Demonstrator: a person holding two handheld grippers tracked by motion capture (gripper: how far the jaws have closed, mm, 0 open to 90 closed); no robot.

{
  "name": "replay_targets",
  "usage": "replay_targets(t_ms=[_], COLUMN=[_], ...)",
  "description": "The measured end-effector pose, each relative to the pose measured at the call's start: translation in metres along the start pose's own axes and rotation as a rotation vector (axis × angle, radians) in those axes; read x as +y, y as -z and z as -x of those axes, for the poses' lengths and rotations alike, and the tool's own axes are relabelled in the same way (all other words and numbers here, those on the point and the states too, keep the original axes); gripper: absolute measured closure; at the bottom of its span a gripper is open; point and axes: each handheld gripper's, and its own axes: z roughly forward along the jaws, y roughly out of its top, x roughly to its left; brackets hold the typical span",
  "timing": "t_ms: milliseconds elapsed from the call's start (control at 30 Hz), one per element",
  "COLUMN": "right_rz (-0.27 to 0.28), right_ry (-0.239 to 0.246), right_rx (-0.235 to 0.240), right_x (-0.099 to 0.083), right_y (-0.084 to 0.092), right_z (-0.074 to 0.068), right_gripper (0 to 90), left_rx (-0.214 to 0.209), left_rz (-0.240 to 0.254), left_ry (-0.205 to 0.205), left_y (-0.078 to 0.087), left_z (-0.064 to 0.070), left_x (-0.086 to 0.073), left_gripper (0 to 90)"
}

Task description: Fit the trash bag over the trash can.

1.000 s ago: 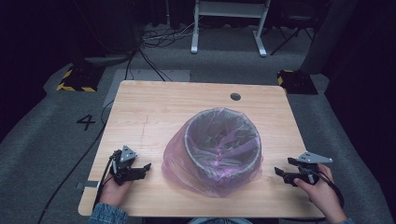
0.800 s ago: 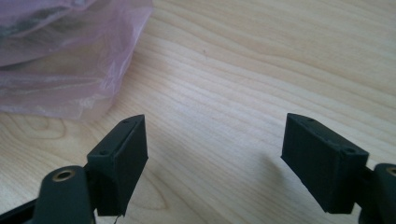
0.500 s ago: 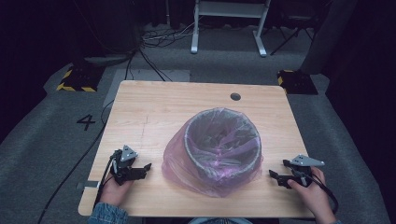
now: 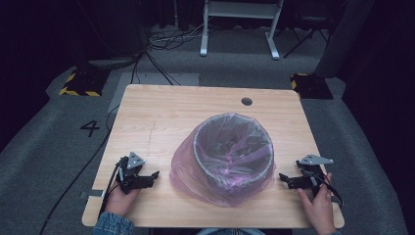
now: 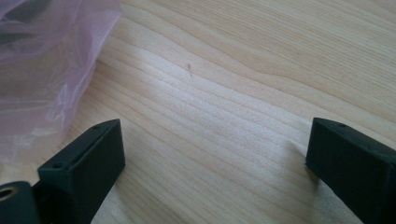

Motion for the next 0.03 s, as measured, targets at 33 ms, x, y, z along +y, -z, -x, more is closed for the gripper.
replay_targets(t_ms=[33], right_rz=[-0.001], right_ry=[0.002], right_rx=[0.002], right_x=[0.0001], right_y=[-0.0001], right_z=[0.0003], right_gripper=[3.6], left_rx=[0.0], left_rz=[0.0], left_ry=[0.0], left_y=[0.0], left_z=[0.0], left_x=[0.0], left_gripper=[21.2])
